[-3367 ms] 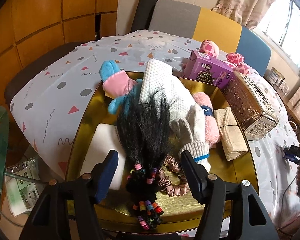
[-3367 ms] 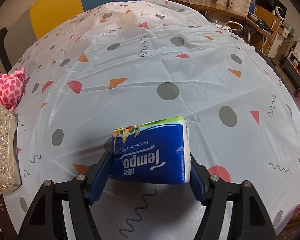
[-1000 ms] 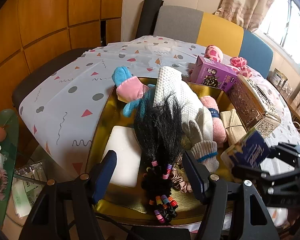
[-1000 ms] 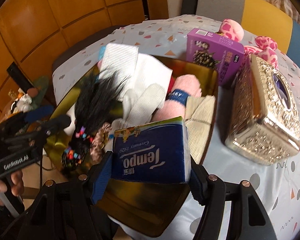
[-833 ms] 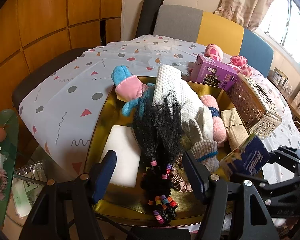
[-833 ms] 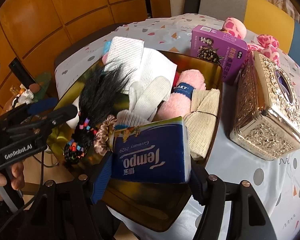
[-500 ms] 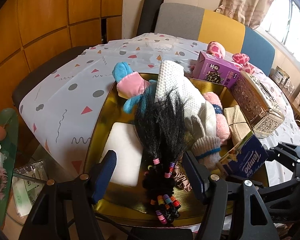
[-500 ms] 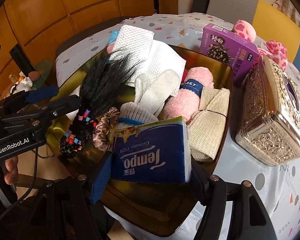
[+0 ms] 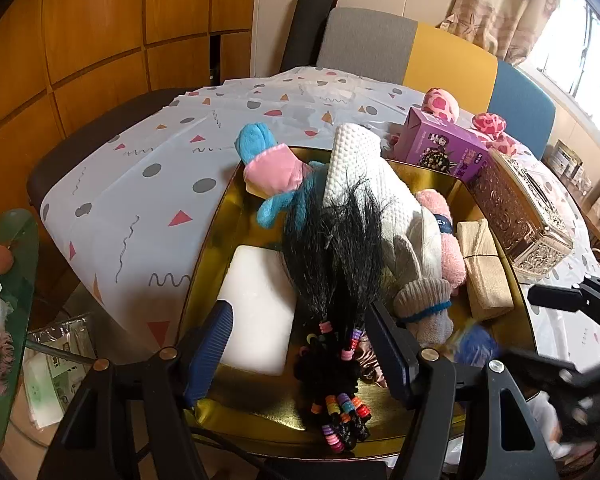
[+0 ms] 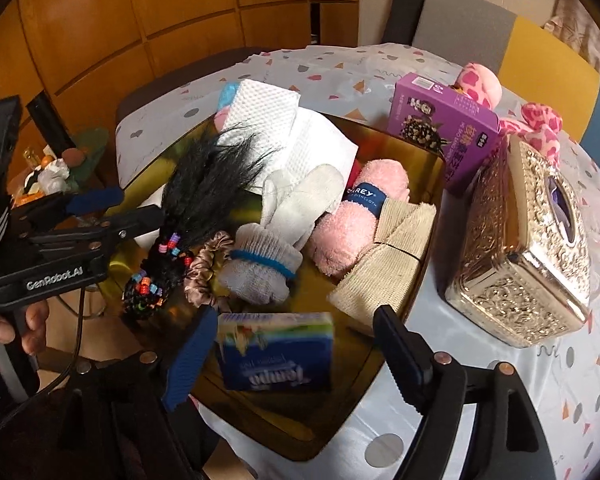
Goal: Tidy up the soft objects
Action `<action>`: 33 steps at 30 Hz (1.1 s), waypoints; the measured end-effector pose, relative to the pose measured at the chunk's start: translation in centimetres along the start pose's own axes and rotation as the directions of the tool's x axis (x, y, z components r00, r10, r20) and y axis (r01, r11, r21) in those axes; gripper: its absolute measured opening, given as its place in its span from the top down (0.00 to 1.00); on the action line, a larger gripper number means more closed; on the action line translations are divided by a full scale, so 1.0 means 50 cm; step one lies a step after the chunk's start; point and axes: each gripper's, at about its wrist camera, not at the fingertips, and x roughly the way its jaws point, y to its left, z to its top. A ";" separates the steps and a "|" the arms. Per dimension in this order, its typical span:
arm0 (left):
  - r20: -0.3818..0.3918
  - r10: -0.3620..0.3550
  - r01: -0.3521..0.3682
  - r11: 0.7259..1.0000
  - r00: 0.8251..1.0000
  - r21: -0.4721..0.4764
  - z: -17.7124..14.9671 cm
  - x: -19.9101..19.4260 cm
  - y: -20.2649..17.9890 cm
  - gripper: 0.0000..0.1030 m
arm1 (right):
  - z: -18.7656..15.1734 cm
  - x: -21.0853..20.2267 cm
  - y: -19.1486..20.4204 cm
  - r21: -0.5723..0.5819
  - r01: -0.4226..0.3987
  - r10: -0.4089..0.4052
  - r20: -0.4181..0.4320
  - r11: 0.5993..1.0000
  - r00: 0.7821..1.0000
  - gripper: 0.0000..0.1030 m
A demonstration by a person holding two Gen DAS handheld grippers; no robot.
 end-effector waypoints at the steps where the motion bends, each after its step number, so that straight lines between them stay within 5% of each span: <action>1: 0.001 0.001 -0.001 1.000 1.000 0.001 0.001 0.000 -0.001 0.33 | 0.000 -0.007 0.003 -0.004 -0.021 0.021 0.006 1.000 1.000 0.21; 4: 0.001 0.008 -0.008 1.000 1.000 -0.005 0.003 0.000 0.001 0.33 | -0.004 -0.017 0.023 -0.021 -0.073 0.074 0.023 0.997 0.997 0.31; 10: 0.017 0.032 -0.031 0.999 0.999 -0.020 0.005 -0.005 0.010 0.26 | -0.008 0.037 0.075 -0.049 -0.026 0.028 0.046 0.998 0.999 0.59; 13: 0.028 0.042 -0.042 0.999 0.999 -0.029 0.006 -0.010 0.016 0.26 | -0.008 0.076 0.091 -0.075 -0.002 0.004 0.023 0.997 1.000 0.65; 21: 0.049 0.066 -0.066 0.998 0.997 -0.013 0.008 -0.017 0.005 0.19 | -0.009 0.104 0.052 -0.043 0.116 -0.116 0.000 0.992 0.993 0.67; 27: 0.079 0.088 -0.088 0.996 0.993 -0.011 0.008 -0.033 -0.006 0.11 | -0.017 0.048 0.022 0.056 0.063 -0.066 0.061 0.996 0.996 0.67; 33: 0.122 0.099 -0.098 0.995 0.988 -0.010 0.003 -0.057 -0.024 0.02 | -0.027 -0.017 0.005 0.165 0.095 -0.120 0.147 0.982 0.982 0.61</action>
